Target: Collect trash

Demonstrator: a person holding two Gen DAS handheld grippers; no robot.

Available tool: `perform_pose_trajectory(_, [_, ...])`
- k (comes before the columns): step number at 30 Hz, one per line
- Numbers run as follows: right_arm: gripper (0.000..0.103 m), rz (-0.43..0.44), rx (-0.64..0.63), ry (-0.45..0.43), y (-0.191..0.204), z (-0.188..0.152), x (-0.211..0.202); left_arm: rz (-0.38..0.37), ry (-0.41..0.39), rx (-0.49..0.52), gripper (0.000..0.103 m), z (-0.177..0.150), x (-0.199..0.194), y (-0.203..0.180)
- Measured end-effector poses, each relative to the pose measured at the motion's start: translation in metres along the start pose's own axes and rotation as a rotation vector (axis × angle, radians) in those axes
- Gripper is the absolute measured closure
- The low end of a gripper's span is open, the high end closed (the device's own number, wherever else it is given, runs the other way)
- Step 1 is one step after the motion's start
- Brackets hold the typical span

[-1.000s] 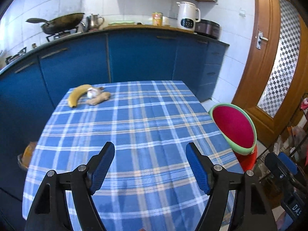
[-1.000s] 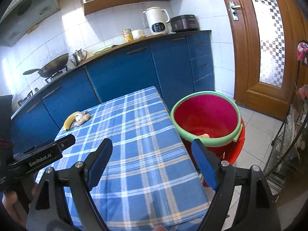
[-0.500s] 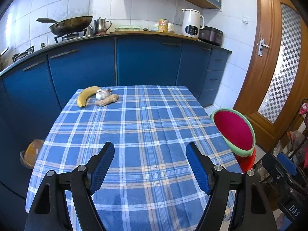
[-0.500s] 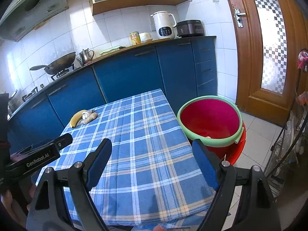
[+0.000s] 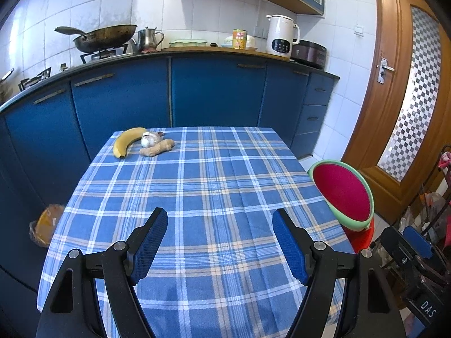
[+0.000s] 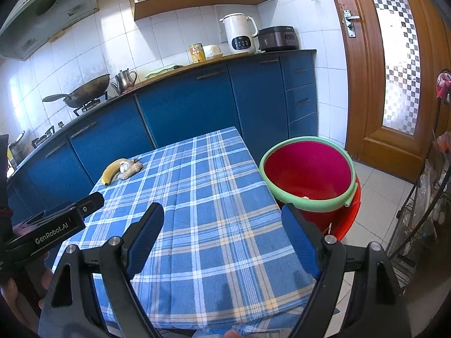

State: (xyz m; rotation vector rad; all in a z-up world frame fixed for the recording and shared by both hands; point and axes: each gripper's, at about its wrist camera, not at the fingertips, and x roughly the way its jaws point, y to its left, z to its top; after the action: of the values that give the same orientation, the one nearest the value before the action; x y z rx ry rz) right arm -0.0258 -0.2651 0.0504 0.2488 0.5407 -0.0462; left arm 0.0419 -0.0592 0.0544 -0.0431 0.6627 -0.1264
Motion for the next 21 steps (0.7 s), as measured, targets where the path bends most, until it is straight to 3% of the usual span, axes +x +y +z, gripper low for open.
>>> perform_pose_trajectory(21, [0.018, 0.0, 0.0, 0.001, -0.0004, 0.0006, 0.0004, 0.0, 0.003, -0.008, 0.025, 0.0, 0.0008, 0.001])
